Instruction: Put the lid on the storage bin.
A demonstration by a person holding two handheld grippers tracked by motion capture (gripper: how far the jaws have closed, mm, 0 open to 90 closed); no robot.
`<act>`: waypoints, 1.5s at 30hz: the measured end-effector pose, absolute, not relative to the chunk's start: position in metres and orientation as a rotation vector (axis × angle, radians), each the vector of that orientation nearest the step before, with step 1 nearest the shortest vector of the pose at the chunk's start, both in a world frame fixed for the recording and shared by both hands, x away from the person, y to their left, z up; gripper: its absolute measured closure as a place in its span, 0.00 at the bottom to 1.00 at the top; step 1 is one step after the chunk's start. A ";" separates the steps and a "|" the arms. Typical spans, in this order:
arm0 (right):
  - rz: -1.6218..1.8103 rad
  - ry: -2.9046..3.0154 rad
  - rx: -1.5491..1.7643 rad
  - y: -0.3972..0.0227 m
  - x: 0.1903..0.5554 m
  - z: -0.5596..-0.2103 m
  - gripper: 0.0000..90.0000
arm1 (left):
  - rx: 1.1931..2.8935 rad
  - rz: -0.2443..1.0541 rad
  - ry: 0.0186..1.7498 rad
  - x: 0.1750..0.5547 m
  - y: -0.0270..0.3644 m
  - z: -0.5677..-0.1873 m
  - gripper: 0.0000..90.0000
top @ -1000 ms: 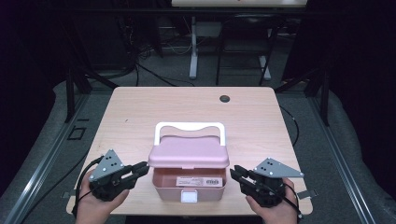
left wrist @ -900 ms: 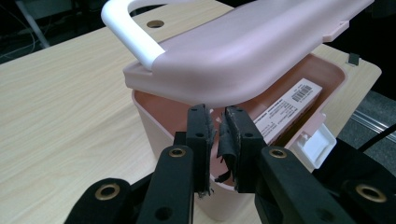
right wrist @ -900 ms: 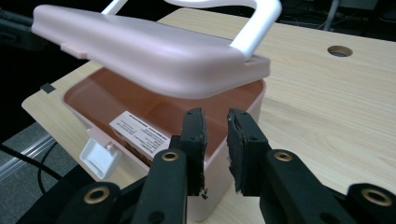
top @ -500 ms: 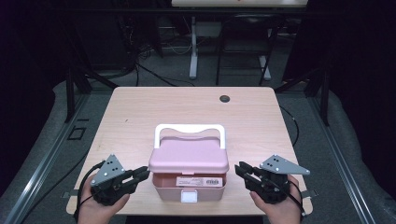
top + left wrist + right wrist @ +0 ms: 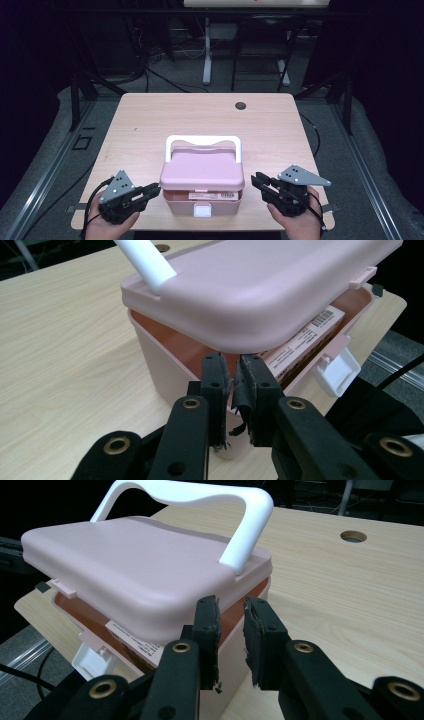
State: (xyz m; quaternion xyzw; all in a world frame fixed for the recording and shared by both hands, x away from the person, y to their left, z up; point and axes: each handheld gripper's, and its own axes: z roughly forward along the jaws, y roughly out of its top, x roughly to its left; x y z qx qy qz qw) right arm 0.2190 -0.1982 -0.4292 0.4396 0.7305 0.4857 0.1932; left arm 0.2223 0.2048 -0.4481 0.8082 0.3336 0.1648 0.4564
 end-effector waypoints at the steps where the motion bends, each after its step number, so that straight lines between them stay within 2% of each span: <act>1: 1.363 2.048 1.239 -0.198 0.220 -0.430 0.84 | 1.995 0.405 0.824 0.222 0.204 -0.450 0.90; 25: 1.379 2.024 1.264 -0.203 0.221 -0.432 0.84 | 2.015 0.375 0.822 0.216 0.203 -0.472 0.91; 45: 1.378 2.021 1.269 -0.203 0.221 -0.433 0.84 | 2.011 0.382 0.819 0.210 0.206 -0.473 0.91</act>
